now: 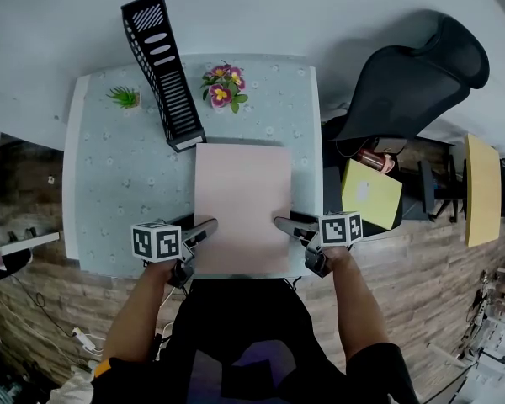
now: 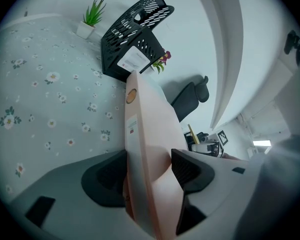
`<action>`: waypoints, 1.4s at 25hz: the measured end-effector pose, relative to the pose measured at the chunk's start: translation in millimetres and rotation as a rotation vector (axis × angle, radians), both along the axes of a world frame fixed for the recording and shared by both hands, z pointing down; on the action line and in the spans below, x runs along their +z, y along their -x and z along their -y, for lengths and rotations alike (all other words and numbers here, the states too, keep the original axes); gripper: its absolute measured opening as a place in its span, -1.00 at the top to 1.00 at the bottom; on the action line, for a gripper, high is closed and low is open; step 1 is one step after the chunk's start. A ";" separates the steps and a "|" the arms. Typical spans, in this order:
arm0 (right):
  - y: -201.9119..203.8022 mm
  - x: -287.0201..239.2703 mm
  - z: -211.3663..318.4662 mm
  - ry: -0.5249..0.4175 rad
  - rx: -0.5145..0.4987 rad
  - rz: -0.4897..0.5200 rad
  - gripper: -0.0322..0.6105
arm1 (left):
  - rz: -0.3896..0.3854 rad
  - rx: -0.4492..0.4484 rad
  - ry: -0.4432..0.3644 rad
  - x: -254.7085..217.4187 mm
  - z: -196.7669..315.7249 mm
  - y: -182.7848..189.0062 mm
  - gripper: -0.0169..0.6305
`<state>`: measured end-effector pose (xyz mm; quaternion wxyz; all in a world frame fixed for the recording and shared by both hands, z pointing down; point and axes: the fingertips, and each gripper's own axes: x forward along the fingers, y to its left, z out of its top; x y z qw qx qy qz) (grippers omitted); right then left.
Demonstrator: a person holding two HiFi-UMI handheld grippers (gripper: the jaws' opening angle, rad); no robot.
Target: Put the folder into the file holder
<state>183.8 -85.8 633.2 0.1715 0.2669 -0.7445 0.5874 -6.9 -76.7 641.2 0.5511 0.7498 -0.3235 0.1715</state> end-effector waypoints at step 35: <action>-2.2 -14.2 -10.9 -0.084 0.047 0.090 0.16 | -0.151 -0.040 -0.252 -28.3 3.6 5.9 0.23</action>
